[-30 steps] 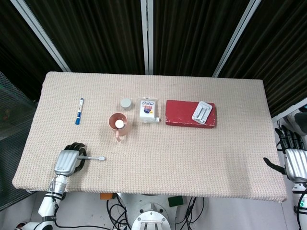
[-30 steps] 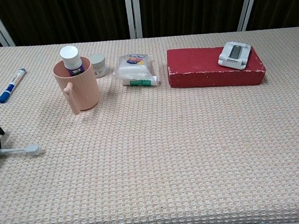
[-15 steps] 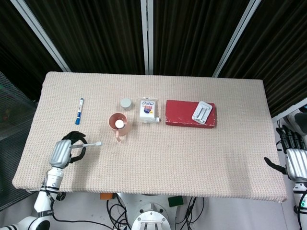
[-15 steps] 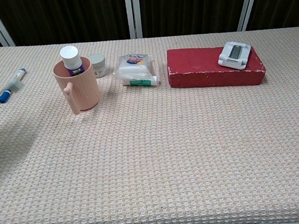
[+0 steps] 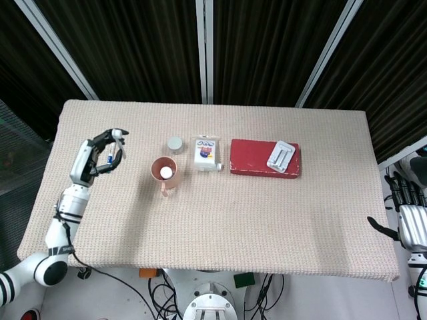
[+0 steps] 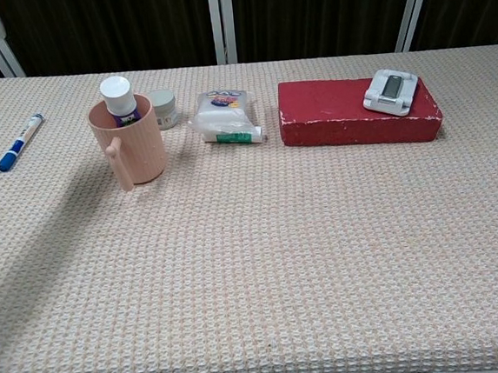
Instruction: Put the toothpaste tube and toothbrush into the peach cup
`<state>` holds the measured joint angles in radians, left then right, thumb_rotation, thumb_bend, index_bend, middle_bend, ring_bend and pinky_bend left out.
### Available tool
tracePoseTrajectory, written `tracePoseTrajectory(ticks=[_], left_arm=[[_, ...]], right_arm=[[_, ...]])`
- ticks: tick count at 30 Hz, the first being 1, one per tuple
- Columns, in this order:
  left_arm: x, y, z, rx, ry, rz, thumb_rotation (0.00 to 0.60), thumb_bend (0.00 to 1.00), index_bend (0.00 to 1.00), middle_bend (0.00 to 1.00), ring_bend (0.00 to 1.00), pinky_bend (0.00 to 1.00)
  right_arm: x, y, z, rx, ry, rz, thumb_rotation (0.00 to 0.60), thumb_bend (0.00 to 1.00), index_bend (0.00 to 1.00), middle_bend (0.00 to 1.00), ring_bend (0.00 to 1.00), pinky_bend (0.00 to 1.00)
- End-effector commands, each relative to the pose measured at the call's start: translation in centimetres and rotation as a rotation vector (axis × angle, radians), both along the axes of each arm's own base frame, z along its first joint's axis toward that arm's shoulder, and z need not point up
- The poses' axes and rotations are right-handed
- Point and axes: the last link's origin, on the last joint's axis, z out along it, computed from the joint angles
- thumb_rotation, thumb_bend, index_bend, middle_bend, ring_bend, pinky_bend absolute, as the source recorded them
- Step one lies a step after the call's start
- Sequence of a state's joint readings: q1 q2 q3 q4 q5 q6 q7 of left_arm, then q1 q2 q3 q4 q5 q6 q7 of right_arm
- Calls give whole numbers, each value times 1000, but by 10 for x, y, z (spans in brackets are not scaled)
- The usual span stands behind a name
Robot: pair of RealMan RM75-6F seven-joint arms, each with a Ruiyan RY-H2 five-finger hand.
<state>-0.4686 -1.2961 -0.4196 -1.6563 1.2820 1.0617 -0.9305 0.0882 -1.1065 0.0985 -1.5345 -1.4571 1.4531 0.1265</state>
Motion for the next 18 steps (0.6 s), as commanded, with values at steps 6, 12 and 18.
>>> tracePoseTrajectory(ticks=[6,12,18], left_arm=[[23,36,-49,-154,-103,-10,600,447,640,279,167,241],[19,37,-81,-226,-108,-1,600,447,640,278,167,238],[19,35,-97,-256,-107,-9,600,443,638,278,166,238]], right_arm=[[-1,-4,0,4,1,-8,600,385,0,0,0,0],[-3,-4,1,0,1,-14,600,385,0,0,0,0],[-8,-2,1,-3,-6,-24,600,385,0,0,0,0]])
